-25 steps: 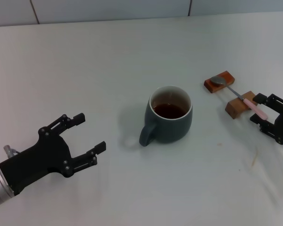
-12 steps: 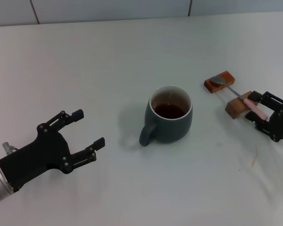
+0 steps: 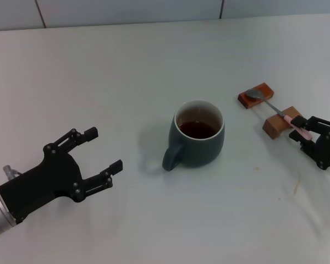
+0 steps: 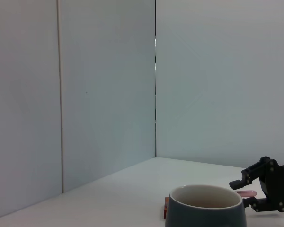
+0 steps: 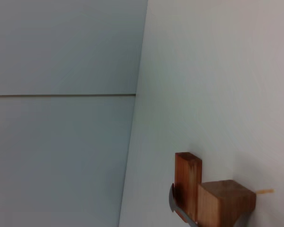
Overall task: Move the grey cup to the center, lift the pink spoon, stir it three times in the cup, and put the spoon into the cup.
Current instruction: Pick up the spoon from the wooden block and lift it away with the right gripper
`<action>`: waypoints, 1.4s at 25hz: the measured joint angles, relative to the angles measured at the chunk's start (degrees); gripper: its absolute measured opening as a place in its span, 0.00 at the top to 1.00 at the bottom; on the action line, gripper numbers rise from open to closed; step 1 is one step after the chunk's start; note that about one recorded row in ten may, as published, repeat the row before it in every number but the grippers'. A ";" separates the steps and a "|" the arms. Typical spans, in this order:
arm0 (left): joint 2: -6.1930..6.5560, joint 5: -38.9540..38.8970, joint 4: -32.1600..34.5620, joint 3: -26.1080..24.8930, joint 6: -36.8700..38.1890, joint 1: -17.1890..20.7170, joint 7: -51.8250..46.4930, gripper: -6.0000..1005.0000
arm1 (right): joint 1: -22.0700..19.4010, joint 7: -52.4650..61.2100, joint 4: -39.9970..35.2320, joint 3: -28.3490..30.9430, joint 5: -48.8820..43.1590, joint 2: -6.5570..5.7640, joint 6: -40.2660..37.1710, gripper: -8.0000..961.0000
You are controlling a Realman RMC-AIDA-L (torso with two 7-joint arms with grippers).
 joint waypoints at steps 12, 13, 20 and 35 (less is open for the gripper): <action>-0.09 -0.11 -0.03 -0.01 0.14 0.44 -0.03 0.15 | -0.13 -0.10 -0.13 0.06 0.05 0.20 0.08 0.69; -0.09 -0.11 -0.03 -0.01 0.14 0.44 -0.03 0.15 | -0.22 -0.13 -0.21 0.16 0.09 0.32 0.08 0.70; -0.09 -0.25 -0.18 -0.09 0.23 0.57 -0.11 0.15 | -0.84 -2.54 -0.50 1.86 0.18 0.95 -1.58 0.77; -0.27 -0.25 -0.49 -0.67 -0.12 0.76 -0.21 0.15 | 1.14 -57.55 0.71 12.13 0.28 3.55 -22.54 0.87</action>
